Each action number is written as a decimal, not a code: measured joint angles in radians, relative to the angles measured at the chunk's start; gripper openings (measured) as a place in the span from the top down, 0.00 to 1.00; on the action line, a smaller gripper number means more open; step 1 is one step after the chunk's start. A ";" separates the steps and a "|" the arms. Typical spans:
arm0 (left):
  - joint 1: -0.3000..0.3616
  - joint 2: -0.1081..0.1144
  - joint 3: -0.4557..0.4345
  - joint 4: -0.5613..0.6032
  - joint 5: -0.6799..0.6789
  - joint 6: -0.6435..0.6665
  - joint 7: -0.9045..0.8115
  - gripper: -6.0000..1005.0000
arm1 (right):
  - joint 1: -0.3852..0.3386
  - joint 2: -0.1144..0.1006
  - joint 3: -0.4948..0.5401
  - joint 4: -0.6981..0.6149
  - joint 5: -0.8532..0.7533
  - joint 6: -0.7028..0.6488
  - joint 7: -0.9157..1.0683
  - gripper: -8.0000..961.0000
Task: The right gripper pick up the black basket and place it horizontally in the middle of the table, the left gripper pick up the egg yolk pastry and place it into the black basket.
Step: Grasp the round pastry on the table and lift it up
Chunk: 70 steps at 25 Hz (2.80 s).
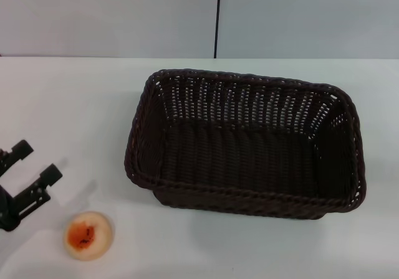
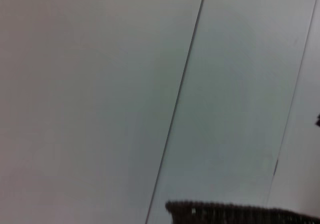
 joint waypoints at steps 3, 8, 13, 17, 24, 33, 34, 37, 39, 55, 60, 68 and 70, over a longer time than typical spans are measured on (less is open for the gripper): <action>0.030 -0.002 0.017 0.005 0.027 -0.013 0.010 0.22 | -0.031 0.000 0.084 0.055 0.073 0.003 -0.002 0.57; 0.038 0.003 0.020 0.008 0.108 -0.031 0.013 0.22 | -0.054 0.000 0.192 0.109 0.089 0.003 -0.005 0.57; 0.038 -0.001 0.021 0.008 0.145 -0.052 0.013 0.22 | -0.070 0.000 0.240 0.132 0.090 0.002 -0.011 0.57; 0.032 -0.004 0.021 0.002 0.178 -0.085 0.013 0.22 | -0.072 -0.001 0.257 0.142 0.091 0.011 -0.013 0.57; 0.025 -0.006 0.027 -0.005 0.205 -0.121 0.012 0.23 | -0.072 -0.001 0.274 0.146 0.092 0.023 -0.014 0.57; 0.031 -0.008 0.068 -0.030 0.207 -0.171 0.012 0.23 | -0.073 0.000 0.279 0.147 0.092 0.037 -0.016 0.57; 0.031 -0.008 0.071 -0.030 0.207 -0.172 0.012 0.23 | -0.073 0.000 0.279 0.147 0.092 0.037 -0.016 0.57; 0.029 -0.008 0.084 -0.030 0.207 -0.181 0.011 0.23 | -0.073 0.000 0.279 0.147 0.092 0.037 -0.016 0.57; 0.028 -0.008 0.089 -0.031 0.207 -0.188 0.009 0.23 | -0.073 0.001 0.279 0.147 0.092 0.037 -0.016 0.57; 0.022 -0.007 0.114 -0.037 0.207 -0.218 0.011 0.52 | -0.076 0.002 0.292 0.161 0.092 0.038 -0.016 0.57; 0.022 -0.007 0.113 -0.037 0.206 -0.216 0.011 0.66 | -0.075 0.002 0.292 0.161 0.092 0.043 -0.016 0.57; 0.005 -0.003 0.017 -0.039 0.196 -0.111 0.002 0.74 | -0.072 0.002 0.291 0.161 0.092 0.048 -0.016 0.57; -0.001 -0.003 -0.013 -0.039 0.196 -0.087 0.002 0.76 | -0.072 0.002 0.292 0.161 0.092 0.048 -0.016 0.57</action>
